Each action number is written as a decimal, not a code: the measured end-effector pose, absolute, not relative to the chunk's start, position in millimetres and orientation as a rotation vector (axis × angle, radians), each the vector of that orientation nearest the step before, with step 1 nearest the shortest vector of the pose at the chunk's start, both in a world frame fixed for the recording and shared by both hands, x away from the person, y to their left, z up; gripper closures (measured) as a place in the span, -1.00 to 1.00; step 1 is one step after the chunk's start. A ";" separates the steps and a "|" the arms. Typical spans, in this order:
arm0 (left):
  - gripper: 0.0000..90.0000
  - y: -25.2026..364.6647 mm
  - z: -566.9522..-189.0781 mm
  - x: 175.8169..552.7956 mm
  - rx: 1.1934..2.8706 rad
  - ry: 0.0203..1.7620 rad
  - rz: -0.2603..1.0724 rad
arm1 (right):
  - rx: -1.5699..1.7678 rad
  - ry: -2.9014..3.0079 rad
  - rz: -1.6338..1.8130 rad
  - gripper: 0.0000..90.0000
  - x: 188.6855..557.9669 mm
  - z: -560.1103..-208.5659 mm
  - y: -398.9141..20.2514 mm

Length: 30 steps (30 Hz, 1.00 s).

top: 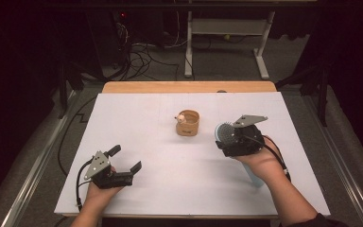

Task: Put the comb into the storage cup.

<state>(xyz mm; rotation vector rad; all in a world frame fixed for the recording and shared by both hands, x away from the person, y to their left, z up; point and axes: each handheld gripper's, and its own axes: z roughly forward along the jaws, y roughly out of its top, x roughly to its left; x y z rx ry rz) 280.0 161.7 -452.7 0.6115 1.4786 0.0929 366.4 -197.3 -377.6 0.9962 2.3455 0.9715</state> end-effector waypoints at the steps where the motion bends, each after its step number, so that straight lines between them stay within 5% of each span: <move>1: -1.00 162.0 -452.8 280.1 0.613 1.478 0.094 | 0.989 2.336 0.989 -0.54 365.9 -376.9 -197.9; 30: -1.00 163.6 -452.3 280.1 0.606 1.469 0.098 | 0.943 2.087 1.284 -0.54 354.4 -377.3 -200.5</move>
